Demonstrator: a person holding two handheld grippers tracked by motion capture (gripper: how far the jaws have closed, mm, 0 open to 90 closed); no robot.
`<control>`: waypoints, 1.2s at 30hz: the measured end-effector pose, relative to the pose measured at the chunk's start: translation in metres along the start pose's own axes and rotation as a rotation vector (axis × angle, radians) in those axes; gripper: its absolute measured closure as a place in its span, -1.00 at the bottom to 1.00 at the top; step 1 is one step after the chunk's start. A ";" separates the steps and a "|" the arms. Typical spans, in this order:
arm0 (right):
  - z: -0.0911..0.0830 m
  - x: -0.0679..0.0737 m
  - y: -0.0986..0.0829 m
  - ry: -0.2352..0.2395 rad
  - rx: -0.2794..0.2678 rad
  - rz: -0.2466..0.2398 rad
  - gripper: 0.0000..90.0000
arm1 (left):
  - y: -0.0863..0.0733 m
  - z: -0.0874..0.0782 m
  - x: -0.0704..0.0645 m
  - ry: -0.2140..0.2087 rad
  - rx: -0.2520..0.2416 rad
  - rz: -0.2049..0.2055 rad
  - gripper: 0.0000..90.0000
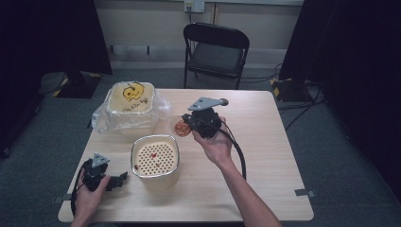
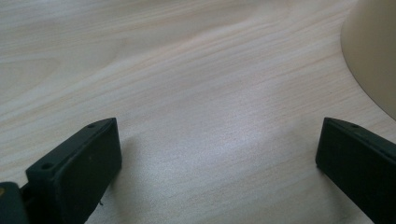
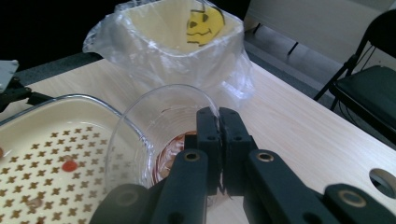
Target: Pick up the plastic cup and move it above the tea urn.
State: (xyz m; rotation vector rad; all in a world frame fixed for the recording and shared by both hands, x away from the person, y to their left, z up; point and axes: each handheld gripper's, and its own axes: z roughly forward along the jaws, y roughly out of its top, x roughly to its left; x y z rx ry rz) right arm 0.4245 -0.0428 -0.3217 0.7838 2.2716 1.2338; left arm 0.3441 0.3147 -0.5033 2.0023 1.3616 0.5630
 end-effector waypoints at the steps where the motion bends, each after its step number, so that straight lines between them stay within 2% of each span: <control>1: 0.000 0.004 0.001 -0.002 -0.001 -0.006 0.97 | 0.000 0.000 0.000 0.000 0.001 0.001 -1.00; 2: 0.000 0.011 0.002 -0.007 -0.005 -0.022 0.97 | 0.000 0.000 0.000 0.000 0.000 0.000 -1.00; 5: 0.000 0.019 0.004 -0.016 -0.010 -0.038 0.97 | 0.000 0.000 0.000 0.000 0.000 0.000 -1.00; 6: 0.001 0.026 0.006 -0.032 -0.016 -0.067 0.97 | 0.000 0.000 0.000 0.000 0.000 0.000 -1.00; 7: 0.001 0.026 0.006 -0.032 -0.016 -0.067 0.97 | 0.000 0.000 0.000 0.000 0.000 0.000 -1.00; 8: 0.003 0.034 0.006 -0.051 -0.014 -0.109 0.97 | 0.000 0.000 0.000 0.000 0.000 0.000 -1.00; 10: 0.005 0.041 0.006 -0.070 -0.013 -0.142 0.97 | 0.000 0.000 0.000 -0.001 0.000 0.000 -1.00; 11: 0.005 0.041 0.006 -0.070 -0.013 -0.142 0.97 | 0.000 0.000 0.000 0.000 0.001 0.001 -1.00; 12: 0.007 0.049 0.006 -0.111 -0.017 -0.194 0.97 | 0.000 0.000 0.000 0.000 0.000 0.000 -1.00; 13: 0.007 0.049 0.006 -0.111 -0.017 -0.194 0.97 | 0.000 0.000 0.000 0.000 0.000 0.000 -1.00; 16: 0.009 0.064 0.005 -0.172 -0.022 -0.288 0.97 | 0.000 0.000 0.000 0.000 0.001 0.000 -1.00; 17: 0.009 0.064 0.005 -0.172 -0.022 -0.288 0.97 | 0.000 0.000 0.000 0.000 0.001 0.000 -1.00; 19: 0.009 0.073 0.004 -0.188 -0.035 -0.328 0.97 | 0.000 0.000 0.000 0.000 0.000 0.000 -1.00; 20: 0.010 0.082 0.003 -0.232 -0.047 -0.386 0.97 | 0.000 0.000 0.000 0.000 0.000 0.000 -1.00; 21: 0.010 0.082 0.003 -0.232 -0.047 -0.386 0.97 | 0.000 0.000 0.000 0.000 0.000 0.000 -1.00; 22: 0.011 0.089 0.001 -0.254 -0.055 -0.428 0.97 | 0.000 0.000 0.000 0.000 0.000 0.000 -1.00; 23: 0.011 0.089 0.001 -0.254 -0.055 -0.428 0.97 | 0.000 0.000 0.000 0.000 0.000 0.000 -1.00; 24: 0.012 0.094 0.000 -0.262 -0.059 -0.457 0.97 | 0.000 0.000 0.000 0.000 0.001 0.000 -1.00; 25: 0.012 0.094 0.000 -0.262 -0.059 -0.457 0.97 | 0.000 0.000 0.000 0.000 0.000 0.000 -1.00; 28: 0.015 0.103 -0.003 -0.290 -0.070 -0.508 0.98 | 0.000 0.000 0.000 0.000 0.000 0.000 -1.00; 29: 0.015 0.103 -0.003 -0.290 -0.070 -0.508 0.98 | 0.000 0.000 0.000 0.000 0.000 0.000 -1.00; 30: 0.016 0.106 -0.005 -0.318 -0.073 -0.534 0.98 | 0.000 0.000 0.000 0.000 0.001 0.001 -1.00; 33: 0.017 0.110 -0.006 -0.330 -0.077 -0.560 0.98 | 0.000 0.000 0.000 0.000 0.000 0.000 -1.00; 34: 0.018 0.113 -0.007 -0.353 -0.080 -0.593 0.98 | 0.000 0.000 0.000 0.000 0.000 0.000 -1.00; 36: 0.020 0.116 -0.009 -0.366 -0.079 -0.623 0.98 | 0.000 0.000 0.000 0.000 0.001 0.000 -1.00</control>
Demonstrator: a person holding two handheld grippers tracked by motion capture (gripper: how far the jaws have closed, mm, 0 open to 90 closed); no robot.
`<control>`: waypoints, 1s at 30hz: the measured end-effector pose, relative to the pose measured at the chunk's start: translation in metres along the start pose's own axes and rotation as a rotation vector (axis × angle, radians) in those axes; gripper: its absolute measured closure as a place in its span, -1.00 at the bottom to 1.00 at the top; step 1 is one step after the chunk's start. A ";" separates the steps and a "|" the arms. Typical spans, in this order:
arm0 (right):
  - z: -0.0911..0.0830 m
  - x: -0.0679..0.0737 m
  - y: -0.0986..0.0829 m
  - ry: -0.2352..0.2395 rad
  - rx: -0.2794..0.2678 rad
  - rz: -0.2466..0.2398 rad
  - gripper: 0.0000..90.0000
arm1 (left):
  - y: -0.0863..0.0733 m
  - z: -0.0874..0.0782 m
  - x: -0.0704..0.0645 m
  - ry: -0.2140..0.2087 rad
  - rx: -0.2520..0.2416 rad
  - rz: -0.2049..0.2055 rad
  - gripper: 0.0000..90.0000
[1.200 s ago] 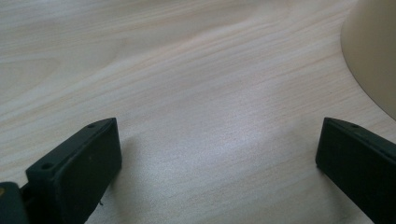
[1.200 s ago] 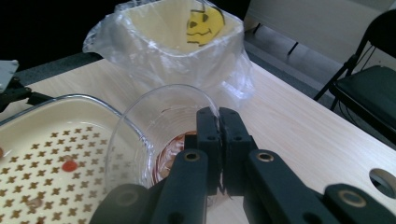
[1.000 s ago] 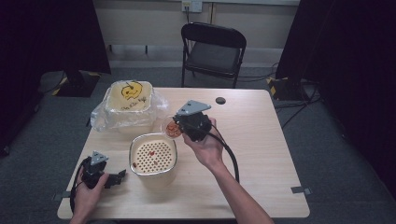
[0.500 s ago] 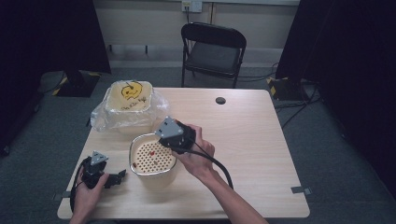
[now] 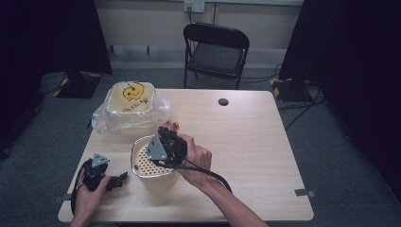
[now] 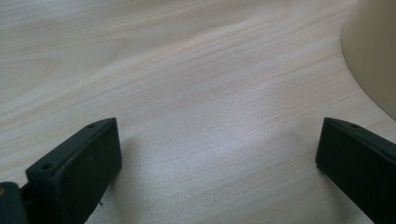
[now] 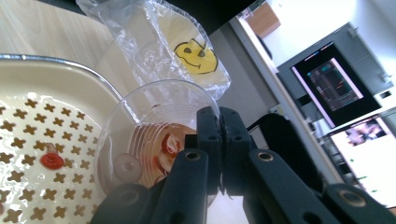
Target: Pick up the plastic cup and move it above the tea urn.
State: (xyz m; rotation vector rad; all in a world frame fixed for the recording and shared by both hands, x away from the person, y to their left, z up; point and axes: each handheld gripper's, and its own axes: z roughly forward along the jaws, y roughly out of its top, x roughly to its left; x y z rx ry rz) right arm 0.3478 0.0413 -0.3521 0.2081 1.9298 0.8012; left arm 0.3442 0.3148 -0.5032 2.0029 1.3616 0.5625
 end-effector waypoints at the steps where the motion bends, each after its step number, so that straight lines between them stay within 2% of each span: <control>1: 0.001 0.004 -0.001 -0.018 -0.002 -0.024 0.98 | 0.000 0.000 0.000 0.000 0.000 0.000 -1.00; 3: 0.001 0.006 -0.001 -0.027 -0.004 -0.040 0.98 | 0.000 0.000 0.000 0.000 0.000 0.000 -1.00; 4: 0.001 0.010 -0.001 -0.044 -0.012 -0.067 0.98 | 0.000 0.000 0.000 -0.001 -0.001 0.000 -1.00; 9: 0.001 0.012 0.001 -0.047 -0.017 -0.074 0.98 | 0.000 0.000 0.000 0.000 0.000 0.000 -1.00; 10: 0.000 0.014 0.001 -0.087 -0.018 -0.110 0.98 | 0.000 0.000 0.000 -0.001 0.000 0.001 -1.00; 22: 0.002 0.026 0.003 -0.123 -0.029 -0.209 0.98 | 0.000 0.000 0.000 -0.002 0.000 0.000 -1.00; 24: 0.003 0.029 0.003 -0.126 -0.026 -0.202 0.98 | 0.000 0.000 0.000 -0.003 0.000 0.001 -1.00; 28: 0.003 0.031 0.001 -0.146 -0.031 -0.218 0.98 | 0.000 0.000 0.000 -0.001 0.000 0.000 -1.00; 30: 0.002 0.033 0.000 -0.169 -0.032 -0.275 0.98 | 0.000 0.000 0.000 -0.001 0.000 0.000 -1.00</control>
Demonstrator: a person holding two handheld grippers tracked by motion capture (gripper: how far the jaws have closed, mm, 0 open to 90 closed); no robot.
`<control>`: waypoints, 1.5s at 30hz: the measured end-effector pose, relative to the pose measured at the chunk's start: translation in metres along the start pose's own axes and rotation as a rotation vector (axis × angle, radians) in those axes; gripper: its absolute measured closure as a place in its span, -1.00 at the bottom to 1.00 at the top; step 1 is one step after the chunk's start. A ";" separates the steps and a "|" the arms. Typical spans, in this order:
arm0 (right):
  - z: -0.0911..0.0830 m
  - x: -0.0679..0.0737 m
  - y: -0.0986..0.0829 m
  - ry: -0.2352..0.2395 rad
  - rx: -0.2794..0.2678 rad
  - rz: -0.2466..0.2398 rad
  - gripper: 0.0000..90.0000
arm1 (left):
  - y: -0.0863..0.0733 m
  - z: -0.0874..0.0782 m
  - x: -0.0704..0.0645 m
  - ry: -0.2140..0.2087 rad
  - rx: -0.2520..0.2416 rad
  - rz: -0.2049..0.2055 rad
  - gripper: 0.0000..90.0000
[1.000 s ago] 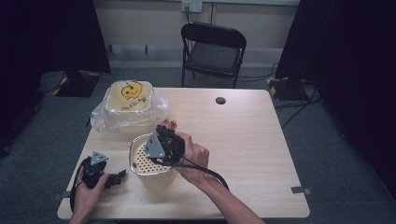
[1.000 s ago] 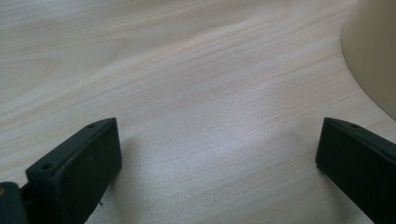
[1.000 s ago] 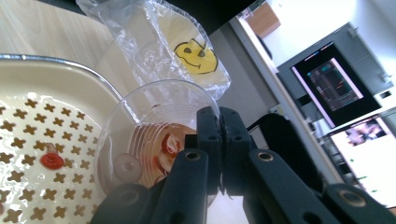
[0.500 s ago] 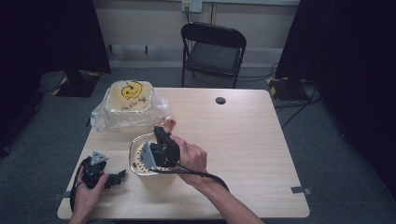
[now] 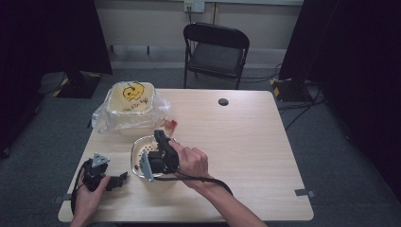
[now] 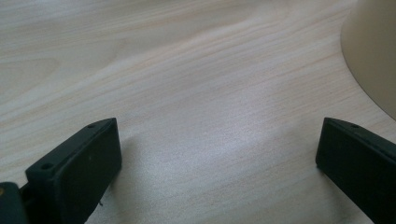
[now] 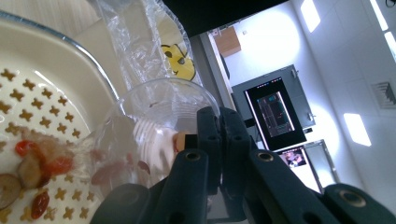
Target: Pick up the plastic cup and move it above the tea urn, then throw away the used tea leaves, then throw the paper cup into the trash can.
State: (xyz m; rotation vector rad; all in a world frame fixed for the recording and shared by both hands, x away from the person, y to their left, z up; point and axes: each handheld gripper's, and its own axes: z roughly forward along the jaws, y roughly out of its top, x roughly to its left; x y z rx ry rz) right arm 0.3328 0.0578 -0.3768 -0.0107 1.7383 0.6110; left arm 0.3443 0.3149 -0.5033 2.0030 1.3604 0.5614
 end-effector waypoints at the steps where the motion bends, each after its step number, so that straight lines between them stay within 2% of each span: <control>1: 0.000 0.001 0.000 -0.006 0.000 -0.005 0.98 | 0.000 0.000 0.000 -0.002 -0.001 0.000 -1.00; 3: 0.000 0.001 -0.001 -0.008 0.001 -0.010 0.98 | 0.000 0.000 0.000 0.000 0.000 0.000 -1.00; 4: 0.000 0.003 -0.002 -0.031 -0.001 -0.025 0.98 | 0.000 0.000 0.000 -0.001 0.000 0.000 -1.00; 5: 0.000 0.003 -0.002 -0.031 -0.001 -0.025 0.98 | 0.000 0.000 0.000 0.000 0.000 0.000 -1.00; 6: 0.000 0.005 -0.002 -0.045 -0.001 -0.048 0.98 | 0.000 0.000 0.000 0.001 0.000 -0.001 -1.00; 8: 0.000 0.006 -0.002 -0.054 -0.001 -0.055 0.98 | 0.000 0.000 0.000 -0.001 0.000 0.000 -1.00; 13: 0.000 0.010 -0.003 -0.093 -0.009 -0.114 0.98 | 0.000 0.000 0.000 0.000 0.000 0.000 -1.00; 24: -0.002 0.017 -0.002 -0.140 -0.026 -0.165 0.98 | 0.000 0.000 0.000 0.000 0.001 0.001 -1.00; 32: -0.005 0.020 -0.001 -0.205 -0.048 -0.225 0.98 | 0.000 0.000 0.000 -0.003 0.002 0.001 -1.00; 34: -0.005 0.022 0.000 -0.209 -0.048 -0.232 0.98 | 0.000 0.000 0.000 -0.003 0.004 0.000 -1.00; 37: -0.007 0.025 0.001 -0.243 -0.056 -0.268 0.98 | 0.000 0.000 0.000 -0.003 0.004 0.000 -1.00; 40: -0.007 0.023 0.001 -0.232 -0.060 -0.265 0.98 | 0.000 0.000 0.000 -0.003 0.003 0.001 -1.00; 42: -0.007 0.024 0.001 -0.246 -0.063 -0.272 0.98 | 0.000 0.000 0.000 -0.003 0.003 0.000 -1.00; 43: -0.007 0.024 0.001 -0.261 -0.071 -0.295 0.98 | 0.000 0.000 0.000 -0.003 0.002 0.000 -1.00; 45: -0.009 0.026 0.000 -0.289 -0.074 -0.310 0.98 | 0.000 0.000 0.000 -0.004 0.002 0.000 -1.00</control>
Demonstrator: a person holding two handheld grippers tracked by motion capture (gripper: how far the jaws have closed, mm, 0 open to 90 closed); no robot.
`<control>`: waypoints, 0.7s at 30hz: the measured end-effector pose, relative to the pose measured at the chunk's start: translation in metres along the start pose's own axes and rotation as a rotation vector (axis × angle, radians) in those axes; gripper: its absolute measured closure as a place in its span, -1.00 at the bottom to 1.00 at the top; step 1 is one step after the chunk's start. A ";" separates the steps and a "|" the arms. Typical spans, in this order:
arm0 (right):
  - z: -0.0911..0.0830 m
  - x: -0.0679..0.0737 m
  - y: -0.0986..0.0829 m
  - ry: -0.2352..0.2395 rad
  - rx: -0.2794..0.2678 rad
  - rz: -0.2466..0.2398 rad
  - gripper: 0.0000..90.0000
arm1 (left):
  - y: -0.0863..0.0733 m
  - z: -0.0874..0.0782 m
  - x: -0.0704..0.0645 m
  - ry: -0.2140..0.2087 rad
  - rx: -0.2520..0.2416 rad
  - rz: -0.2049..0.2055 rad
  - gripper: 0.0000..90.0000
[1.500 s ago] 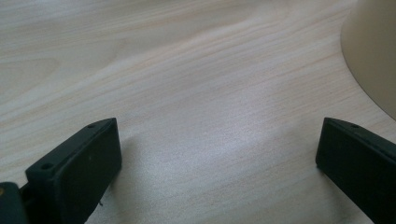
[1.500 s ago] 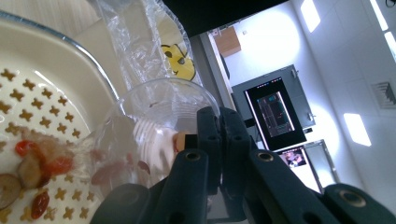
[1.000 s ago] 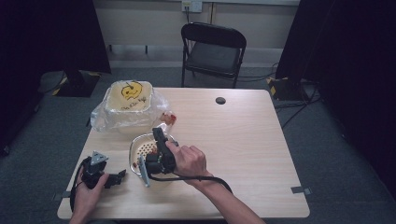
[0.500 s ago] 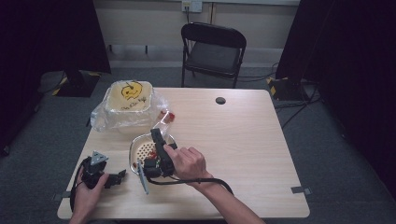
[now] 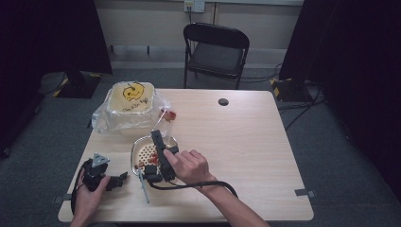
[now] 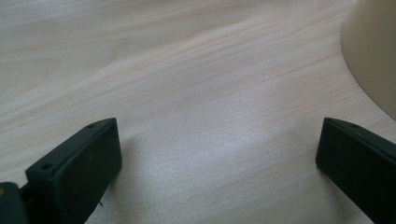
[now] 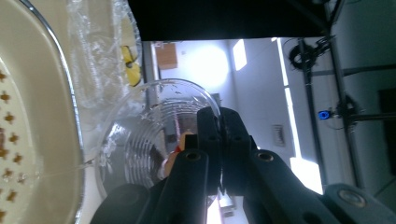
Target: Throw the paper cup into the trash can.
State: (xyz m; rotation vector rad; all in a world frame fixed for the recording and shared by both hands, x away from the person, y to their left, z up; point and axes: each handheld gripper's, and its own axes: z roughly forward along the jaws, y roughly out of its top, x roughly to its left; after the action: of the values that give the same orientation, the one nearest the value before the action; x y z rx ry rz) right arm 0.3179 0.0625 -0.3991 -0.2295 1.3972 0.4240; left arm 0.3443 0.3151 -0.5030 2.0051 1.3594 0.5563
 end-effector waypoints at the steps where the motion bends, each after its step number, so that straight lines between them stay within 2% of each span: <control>1: -0.001 -0.001 0.000 -0.012 -0.005 -0.009 0.98 | 0.000 0.000 0.000 0.000 0.000 0.000 -1.00; 4: -0.006 -0.001 0.003 -0.046 -0.016 -0.030 0.98 | 0.000 0.000 0.000 0.001 0.002 0.000 -1.00; 7: -0.008 0.001 0.004 -0.035 -0.027 -0.044 0.98 | 0.000 0.000 0.000 0.000 0.000 0.000 -1.00; 8: -0.008 0.001 0.005 -0.054 -0.042 -0.057 0.98 | 0.000 0.000 0.000 0.000 0.000 0.001 -1.00; 9: -0.010 0.000 0.005 -0.064 -0.054 -0.048 0.98 | 0.000 0.000 0.000 0.000 0.000 0.000 -1.00; 11: -0.011 0.001 0.005 -0.076 -0.053 -0.064 0.98 | 0.000 0.000 0.000 0.001 0.002 0.000 -1.00; 12: -0.010 0.002 0.004 -0.053 -0.049 -0.064 0.98 | 0.000 0.000 0.000 0.000 0.000 0.000 -1.00; 13: -0.009 0.004 0.004 -0.058 -0.044 -0.094 0.98 | 0.000 0.000 0.000 0.000 0.000 0.000 -1.00; 15: -0.010 0.004 0.003 -0.049 -0.053 -0.089 0.98 | 0.000 0.000 0.000 0.000 0.002 0.001 -1.00; 19: -0.009 0.004 0.003 -0.071 -0.044 -0.105 0.98 | 0.000 0.000 0.000 0.000 0.002 0.001 -1.00; 20: -0.008 0.005 0.003 -0.077 -0.039 -0.123 0.98 | 0.000 0.000 0.000 0.000 0.000 0.000 -1.00; 21: -0.009 0.004 0.002 -0.071 -0.039 -0.111 0.98 | 0.000 0.000 0.000 0.001 0.001 0.000 -1.00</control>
State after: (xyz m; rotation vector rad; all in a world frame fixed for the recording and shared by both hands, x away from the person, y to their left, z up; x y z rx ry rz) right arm 0.3098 0.0617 -0.4045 -0.3194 1.3008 0.3650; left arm 0.3443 0.3150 -0.5029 2.0065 1.3601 0.5563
